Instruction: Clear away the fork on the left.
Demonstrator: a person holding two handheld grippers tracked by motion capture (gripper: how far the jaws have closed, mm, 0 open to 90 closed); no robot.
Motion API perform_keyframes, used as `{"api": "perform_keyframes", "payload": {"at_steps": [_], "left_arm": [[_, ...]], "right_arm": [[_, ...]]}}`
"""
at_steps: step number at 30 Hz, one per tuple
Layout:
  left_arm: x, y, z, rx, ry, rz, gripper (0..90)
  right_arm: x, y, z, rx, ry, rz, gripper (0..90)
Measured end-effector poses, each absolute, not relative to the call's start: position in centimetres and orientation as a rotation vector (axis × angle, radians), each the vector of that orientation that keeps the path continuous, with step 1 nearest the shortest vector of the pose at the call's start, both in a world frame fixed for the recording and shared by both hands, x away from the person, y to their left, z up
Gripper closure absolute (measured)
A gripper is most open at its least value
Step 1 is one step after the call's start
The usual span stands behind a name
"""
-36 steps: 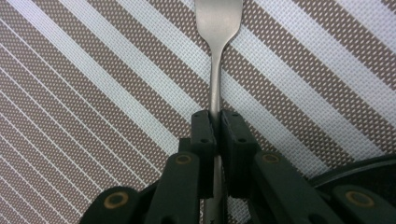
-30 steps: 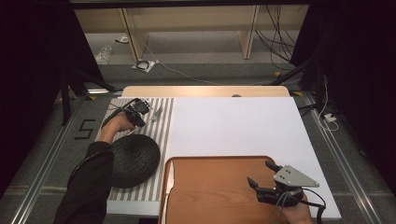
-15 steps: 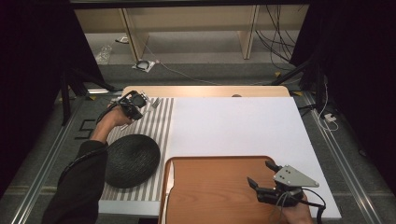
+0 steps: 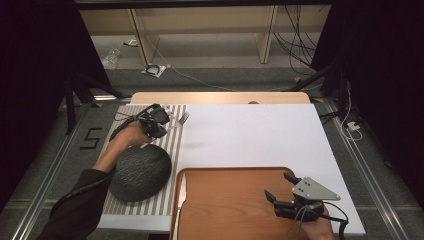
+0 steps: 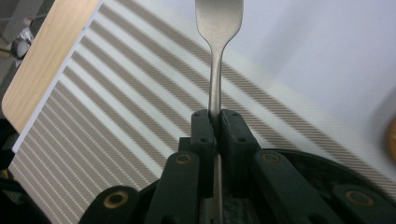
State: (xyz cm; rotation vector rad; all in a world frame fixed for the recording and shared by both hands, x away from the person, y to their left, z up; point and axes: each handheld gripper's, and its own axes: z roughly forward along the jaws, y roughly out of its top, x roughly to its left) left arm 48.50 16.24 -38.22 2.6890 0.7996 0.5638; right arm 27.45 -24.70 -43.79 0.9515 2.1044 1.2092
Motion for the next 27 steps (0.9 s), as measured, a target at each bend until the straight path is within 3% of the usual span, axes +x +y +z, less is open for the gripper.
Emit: {"api": "perform_keyframes", "payload": {"at_steps": [9,27], "left_arm": [[43.3,13.8,-38.6,2.632,0.659,0.512,83.9],[39.3,12.9,-39.8,2.614,0.625,0.480,84.0]], "right_arm": [[27.5,-24.7,-43.8,0.956,2.128,1.183,20.9],[27.5,-24.3,-44.0,0.934,2.153,1.169,20.8]]}}
